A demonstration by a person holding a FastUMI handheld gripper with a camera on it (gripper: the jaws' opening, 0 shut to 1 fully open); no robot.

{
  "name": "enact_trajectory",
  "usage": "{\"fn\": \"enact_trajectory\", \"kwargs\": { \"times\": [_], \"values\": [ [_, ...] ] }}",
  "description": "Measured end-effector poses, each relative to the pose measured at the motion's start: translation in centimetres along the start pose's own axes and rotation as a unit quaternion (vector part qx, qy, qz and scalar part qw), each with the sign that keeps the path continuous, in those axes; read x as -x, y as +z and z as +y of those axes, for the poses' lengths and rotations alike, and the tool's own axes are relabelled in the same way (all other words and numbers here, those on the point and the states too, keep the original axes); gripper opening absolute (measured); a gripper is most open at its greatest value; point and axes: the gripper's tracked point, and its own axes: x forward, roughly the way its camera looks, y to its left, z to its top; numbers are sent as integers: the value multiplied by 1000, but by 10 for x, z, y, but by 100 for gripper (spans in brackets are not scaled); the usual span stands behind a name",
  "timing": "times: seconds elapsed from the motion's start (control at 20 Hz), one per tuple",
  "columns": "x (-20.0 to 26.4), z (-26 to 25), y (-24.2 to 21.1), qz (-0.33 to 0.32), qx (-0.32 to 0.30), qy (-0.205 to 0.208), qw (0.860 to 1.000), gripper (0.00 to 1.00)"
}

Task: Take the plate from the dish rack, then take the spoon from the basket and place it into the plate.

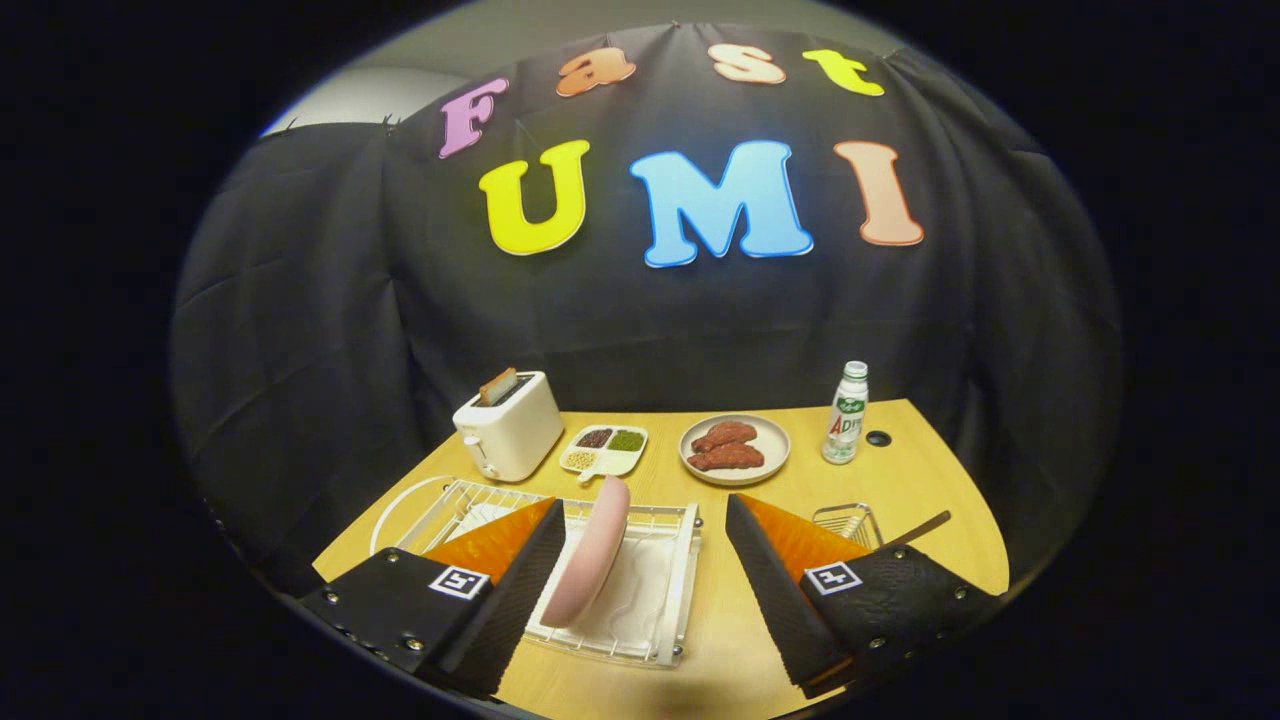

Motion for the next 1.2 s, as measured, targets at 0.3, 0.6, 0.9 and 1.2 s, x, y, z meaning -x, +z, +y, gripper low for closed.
{"fn": "enact_trajectory", "kwargs": {
  "times": [0.3,0.6,0.9,1.2],
  "values": [
    [-57,13,-30,117,-36,16,992,99],
    [-84,25,-68,228,-47,25,972,87],
    [-99,32,-92,282,-11,13,959,50],
    [-93,24,-92,332,27,-46,942,36]
  ]
}}
